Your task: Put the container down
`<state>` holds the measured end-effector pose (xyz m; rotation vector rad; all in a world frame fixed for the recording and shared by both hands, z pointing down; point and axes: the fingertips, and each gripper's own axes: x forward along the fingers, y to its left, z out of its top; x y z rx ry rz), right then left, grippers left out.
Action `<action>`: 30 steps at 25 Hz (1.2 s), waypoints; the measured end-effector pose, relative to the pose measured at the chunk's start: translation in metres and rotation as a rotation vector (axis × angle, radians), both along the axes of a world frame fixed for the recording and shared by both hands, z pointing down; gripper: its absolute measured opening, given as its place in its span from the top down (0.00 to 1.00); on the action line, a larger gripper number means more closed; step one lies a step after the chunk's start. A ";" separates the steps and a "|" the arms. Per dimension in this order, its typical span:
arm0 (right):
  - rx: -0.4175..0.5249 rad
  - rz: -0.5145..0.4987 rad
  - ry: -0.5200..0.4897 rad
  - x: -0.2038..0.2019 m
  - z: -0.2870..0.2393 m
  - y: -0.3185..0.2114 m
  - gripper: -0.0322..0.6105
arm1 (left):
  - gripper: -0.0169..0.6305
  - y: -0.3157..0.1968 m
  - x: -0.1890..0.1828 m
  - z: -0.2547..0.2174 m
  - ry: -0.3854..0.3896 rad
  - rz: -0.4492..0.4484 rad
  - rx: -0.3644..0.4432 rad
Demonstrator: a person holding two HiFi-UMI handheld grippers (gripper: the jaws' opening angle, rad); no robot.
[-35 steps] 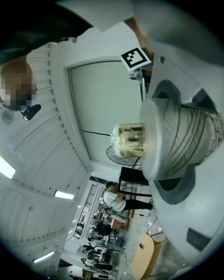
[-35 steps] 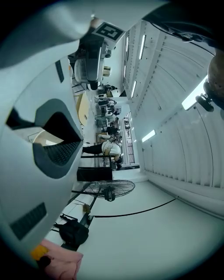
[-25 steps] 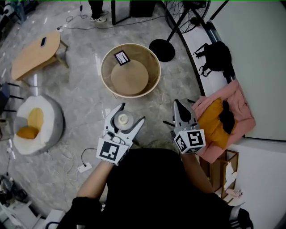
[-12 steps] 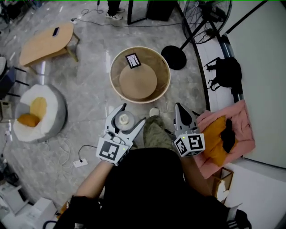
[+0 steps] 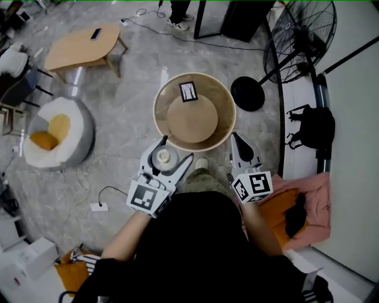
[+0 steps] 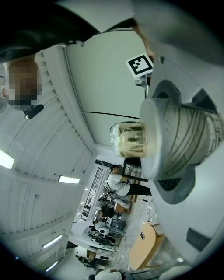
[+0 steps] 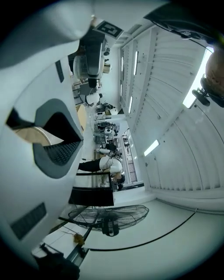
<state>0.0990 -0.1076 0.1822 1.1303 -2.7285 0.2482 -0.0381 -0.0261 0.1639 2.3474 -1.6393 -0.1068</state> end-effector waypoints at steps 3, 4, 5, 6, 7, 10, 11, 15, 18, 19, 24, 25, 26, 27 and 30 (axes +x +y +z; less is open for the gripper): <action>-0.004 -0.068 0.006 0.007 0.012 -0.025 0.92 | 0.43 -0.028 0.014 0.019 -0.012 -0.042 -0.027; -0.012 -0.082 0.005 0.010 0.017 -0.032 0.92 | 0.43 -0.036 0.019 0.027 -0.027 -0.058 -0.035; -0.023 -0.095 0.003 0.012 0.023 -0.040 0.92 | 0.43 -0.043 0.022 0.035 -0.044 -0.076 -0.042; -0.035 -0.111 0.004 0.014 0.030 -0.046 0.92 | 0.43 -0.050 0.025 0.043 -0.062 -0.096 -0.047; -0.047 -0.133 0.008 0.014 0.038 -0.051 0.92 | 0.43 -0.056 0.026 0.050 -0.081 -0.119 -0.053; -0.079 -0.210 0.044 0.010 0.066 -0.058 0.92 | 0.43 -0.072 0.025 0.076 -0.113 -0.195 -0.086; -0.082 -0.229 0.063 0.009 0.075 -0.060 0.92 | 0.43 -0.078 0.024 0.087 -0.112 -0.214 -0.099; -0.068 -0.225 0.118 0.005 0.118 -0.079 0.92 | 0.43 -0.104 0.021 0.142 -0.121 -0.221 -0.136; -0.097 -0.177 0.125 -0.005 0.154 -0.096 0.92 | 0.43 -0.123 0.012 0.198 -0.196 -0.180 -0.141; -0.118 -0.154 0.116 -0.008 0.165 -0.101 0.92 | 0.43 -0.129 0.009 0.217 -0.217 -0.168 -0.156; -0.187 -0.117 0.117 -0.026 0.235 -0.121 0.92 | 0.43 -0.168 -0.006 0.310 -0.258 -0.120 -0.222; -0.199 -0.114 0.118 -0.029 0.248 -0.124 0.92 | 0.43 -0.174 -0.007 0.327 -0.255 -0.111 -0.219; -0.208 -0.108 0.113 -0.032 0.260 -0.126 0.92 | 0.43 -0.180 -0.007 0.343 -0.250 -0.104 -0.214; -0.211 -0.102 0.107 -0.033 0.271 -0.129 0.92 | 0.43 -0.185 -0.007 0.359 -0.244 -0.098 -0.208; -0.207 -0.086 0.112 -0.035 0.310 -0.143 0.92 | 0.43 -0.204 -0.005 0.409 -0.237 -0.080 -0.200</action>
